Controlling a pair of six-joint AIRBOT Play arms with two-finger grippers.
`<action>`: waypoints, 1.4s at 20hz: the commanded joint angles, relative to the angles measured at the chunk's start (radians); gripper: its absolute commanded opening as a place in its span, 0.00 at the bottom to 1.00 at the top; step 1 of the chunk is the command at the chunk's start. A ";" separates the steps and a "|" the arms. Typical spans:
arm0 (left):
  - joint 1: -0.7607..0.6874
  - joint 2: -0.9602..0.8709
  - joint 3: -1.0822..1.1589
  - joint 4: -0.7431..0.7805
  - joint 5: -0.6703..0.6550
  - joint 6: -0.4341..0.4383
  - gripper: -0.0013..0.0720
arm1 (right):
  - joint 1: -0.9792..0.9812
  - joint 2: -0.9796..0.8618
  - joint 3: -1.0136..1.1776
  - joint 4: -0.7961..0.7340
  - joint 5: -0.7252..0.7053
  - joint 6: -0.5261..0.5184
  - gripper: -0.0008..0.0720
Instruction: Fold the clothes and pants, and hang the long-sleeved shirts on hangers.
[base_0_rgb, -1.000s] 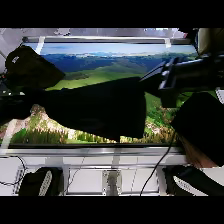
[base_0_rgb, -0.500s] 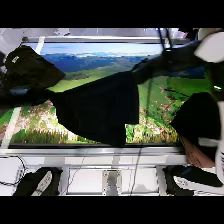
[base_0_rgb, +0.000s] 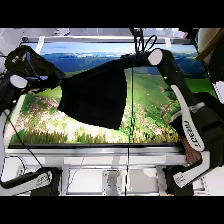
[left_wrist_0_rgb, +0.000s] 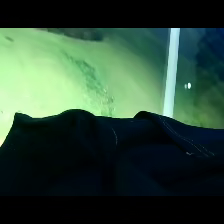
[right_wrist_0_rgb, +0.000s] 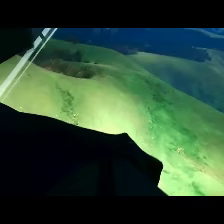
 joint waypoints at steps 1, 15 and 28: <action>0.000 -0.090 0.000 -0.025 0.157 0.011 0.07 | -0.013 -0.085 0.000 -0.009 -0.103 0.010 0.03; -0.019 -0.021 -0.064 0.552 -0.425 0.091 0.06 | 0.183 0.022 -0.209 -0.061 0.649 -0.074 0.03; -0.043 -0.024 -0.183 0.567 -0.348 0.084 0.15 | 0.313 0.020 -0.457 -0.069 0.479 -0.013 0.08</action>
